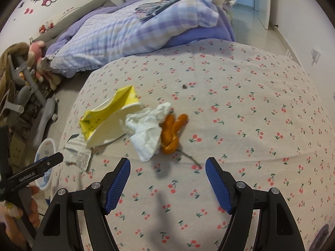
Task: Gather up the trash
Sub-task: 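Grasp the white paper wrapper with the left gripper while the right grasps crumpled tissue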
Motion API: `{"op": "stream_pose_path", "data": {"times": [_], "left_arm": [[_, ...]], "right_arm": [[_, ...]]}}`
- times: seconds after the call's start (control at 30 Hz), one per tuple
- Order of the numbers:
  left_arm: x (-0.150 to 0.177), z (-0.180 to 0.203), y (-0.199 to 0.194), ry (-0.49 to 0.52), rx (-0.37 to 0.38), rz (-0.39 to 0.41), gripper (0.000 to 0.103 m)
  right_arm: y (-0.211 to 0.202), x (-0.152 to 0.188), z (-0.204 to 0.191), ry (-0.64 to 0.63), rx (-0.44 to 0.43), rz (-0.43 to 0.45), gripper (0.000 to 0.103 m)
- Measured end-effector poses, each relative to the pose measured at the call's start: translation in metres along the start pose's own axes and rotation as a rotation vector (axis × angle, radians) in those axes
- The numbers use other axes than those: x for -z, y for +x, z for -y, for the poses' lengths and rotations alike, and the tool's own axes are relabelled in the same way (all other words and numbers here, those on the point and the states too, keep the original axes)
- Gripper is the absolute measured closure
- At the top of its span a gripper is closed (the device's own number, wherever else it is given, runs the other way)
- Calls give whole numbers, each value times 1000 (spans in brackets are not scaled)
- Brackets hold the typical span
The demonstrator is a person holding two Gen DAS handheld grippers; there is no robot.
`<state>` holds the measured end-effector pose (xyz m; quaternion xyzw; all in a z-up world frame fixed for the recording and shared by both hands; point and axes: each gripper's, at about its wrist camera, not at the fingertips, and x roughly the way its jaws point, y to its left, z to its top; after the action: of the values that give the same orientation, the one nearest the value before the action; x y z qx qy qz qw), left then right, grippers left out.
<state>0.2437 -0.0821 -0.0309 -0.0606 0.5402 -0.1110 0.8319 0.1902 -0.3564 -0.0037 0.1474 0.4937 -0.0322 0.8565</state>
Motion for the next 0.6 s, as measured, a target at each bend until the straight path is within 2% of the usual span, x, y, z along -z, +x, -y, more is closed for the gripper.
{"op": "stream_pose_path", "data": {"times": [0.13, 0.2, 0.23, 0.33, 0.43, 0.47, 0.5, 0.53, 0.6], "left_arm": [[-5, 3, 14, -20, 46, -26, 21], [-5, 5, 22, -16, 36, -50, 31], [-5, 6, 28, -12, 23, -73, 32], [-5, 12, 28, 22, -11, -65, 33], [-4, 15, 26, 28, -11, -63, 45], [-4, 15, 25, 29, -13, -62, 59], [-3, 16, 25, 37, -35, -63, 79], [-4, 16, 26, 39, -31, -60, 80], [-4, 14, 26, 28, 1, -64, 89]], "right_arm": [[4, -5, 13, 39, 4, -3, 27], [7, -7, 20, 54, 8, -4, 27], [8, -7, 23, 62, 11, -5, 27], [12, -9, 33, 85, 21, -6, 27], [16, -10, 42, 122, 16, -13, 27], [17, -11, 43, 137, 5, -15, 27], [17, -12, 43, 150, -9, -17, 27], [16, -12, 41, 157, -20, -16, 27], [15, -15, 34, 153, -41, -10, 27]]}}
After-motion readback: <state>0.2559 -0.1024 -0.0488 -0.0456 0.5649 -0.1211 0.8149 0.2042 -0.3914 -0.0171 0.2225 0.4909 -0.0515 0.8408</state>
